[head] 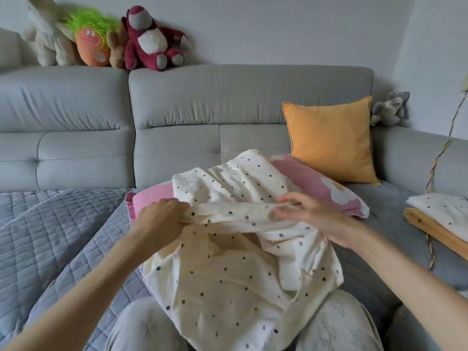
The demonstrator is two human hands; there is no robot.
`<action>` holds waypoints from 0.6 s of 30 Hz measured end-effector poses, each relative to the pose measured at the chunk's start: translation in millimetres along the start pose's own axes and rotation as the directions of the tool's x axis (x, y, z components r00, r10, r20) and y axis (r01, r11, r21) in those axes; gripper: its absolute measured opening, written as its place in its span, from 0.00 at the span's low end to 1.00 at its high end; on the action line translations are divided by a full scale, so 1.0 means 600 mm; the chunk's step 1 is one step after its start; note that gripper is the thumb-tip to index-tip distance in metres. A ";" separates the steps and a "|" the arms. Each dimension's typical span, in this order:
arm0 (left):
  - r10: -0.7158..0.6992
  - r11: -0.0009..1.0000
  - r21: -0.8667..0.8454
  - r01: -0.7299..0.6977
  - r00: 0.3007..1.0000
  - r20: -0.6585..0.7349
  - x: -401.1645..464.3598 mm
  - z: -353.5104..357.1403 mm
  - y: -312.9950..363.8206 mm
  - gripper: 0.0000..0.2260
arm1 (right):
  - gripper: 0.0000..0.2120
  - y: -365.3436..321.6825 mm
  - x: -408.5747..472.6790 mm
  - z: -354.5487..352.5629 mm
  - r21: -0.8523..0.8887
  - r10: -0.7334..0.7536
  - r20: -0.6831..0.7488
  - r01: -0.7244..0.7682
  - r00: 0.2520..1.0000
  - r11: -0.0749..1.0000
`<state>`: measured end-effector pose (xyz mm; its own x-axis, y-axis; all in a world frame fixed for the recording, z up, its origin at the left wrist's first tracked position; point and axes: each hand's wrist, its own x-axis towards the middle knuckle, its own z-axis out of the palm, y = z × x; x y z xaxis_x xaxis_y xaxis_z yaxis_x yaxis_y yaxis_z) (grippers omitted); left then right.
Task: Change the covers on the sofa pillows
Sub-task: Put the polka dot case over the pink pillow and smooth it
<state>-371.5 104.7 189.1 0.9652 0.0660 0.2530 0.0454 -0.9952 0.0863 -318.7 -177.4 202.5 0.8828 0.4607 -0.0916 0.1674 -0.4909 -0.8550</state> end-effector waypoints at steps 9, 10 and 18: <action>-0.017 0.756 -0.641 0.132 0.983 0.183 0.023 -0.043 0.044 0.16 | 0.09 0.040 0.093 0.021 -0.033 -0.058 -0.348 0.050 0.936 0.998; -0.030 0.881 -0.453 0.137 0.971 0.235 0.022 -0.037 0.044 0.22 | 0.11 0.033 0.096 0.019 0.157 -0.012 -0.322 0.066 0.947 0.985; -0.190 0.937 -0.340 0.079 0.932 -0.307 0.062 -0.020 0.002 0.09 | 0.29 -0.008 0.055 0.052 -0.097 -0.198 0.106 0.208 0.975 0.973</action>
<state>-338.9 107.1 210.1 0.8122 0.2730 0.5155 0.0316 -0.9031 0.4283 -304.2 -136.7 187.5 0.7808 0.6243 0.0257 0.3891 -0.4537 -0.8017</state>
